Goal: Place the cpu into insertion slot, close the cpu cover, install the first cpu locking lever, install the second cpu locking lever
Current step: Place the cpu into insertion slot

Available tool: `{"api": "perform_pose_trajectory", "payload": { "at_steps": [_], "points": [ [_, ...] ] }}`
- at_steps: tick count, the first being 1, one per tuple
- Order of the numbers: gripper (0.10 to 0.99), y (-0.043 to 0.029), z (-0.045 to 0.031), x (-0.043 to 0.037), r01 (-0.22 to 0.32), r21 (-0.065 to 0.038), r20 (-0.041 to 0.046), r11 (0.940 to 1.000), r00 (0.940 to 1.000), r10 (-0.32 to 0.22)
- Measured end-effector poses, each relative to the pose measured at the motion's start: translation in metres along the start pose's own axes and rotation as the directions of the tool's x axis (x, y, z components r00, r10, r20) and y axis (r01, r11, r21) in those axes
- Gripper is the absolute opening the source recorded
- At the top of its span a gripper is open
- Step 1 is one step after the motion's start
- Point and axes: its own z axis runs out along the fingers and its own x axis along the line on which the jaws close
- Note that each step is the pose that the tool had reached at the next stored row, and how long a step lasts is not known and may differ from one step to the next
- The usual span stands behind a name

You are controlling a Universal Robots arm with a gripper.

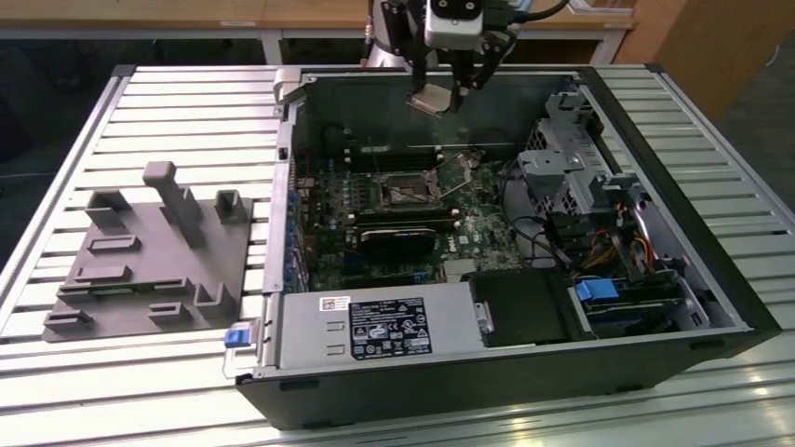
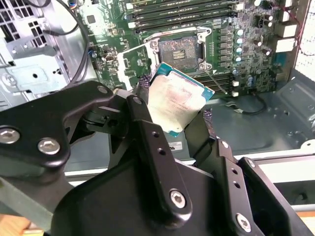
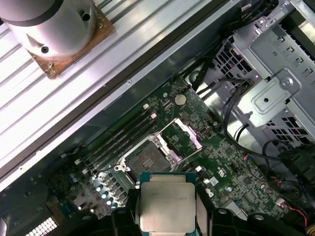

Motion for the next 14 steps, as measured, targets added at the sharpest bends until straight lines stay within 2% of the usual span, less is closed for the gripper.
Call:
{"api": "perform_pose_trajectory", "payload": {
  "at_steps": [7, 14],
  "points": [
    [0.537, 0.0001, 0.0002, 0.0001, -0.06, 0.0, 0.006, 0.9982, 0.9982, 0.06],
    [0.537, 0.0001, 0.0005, 0.0002, -0.129, 0.0, 0.0134, 0.9916, 0.9915, 0.129]
  ]
}}
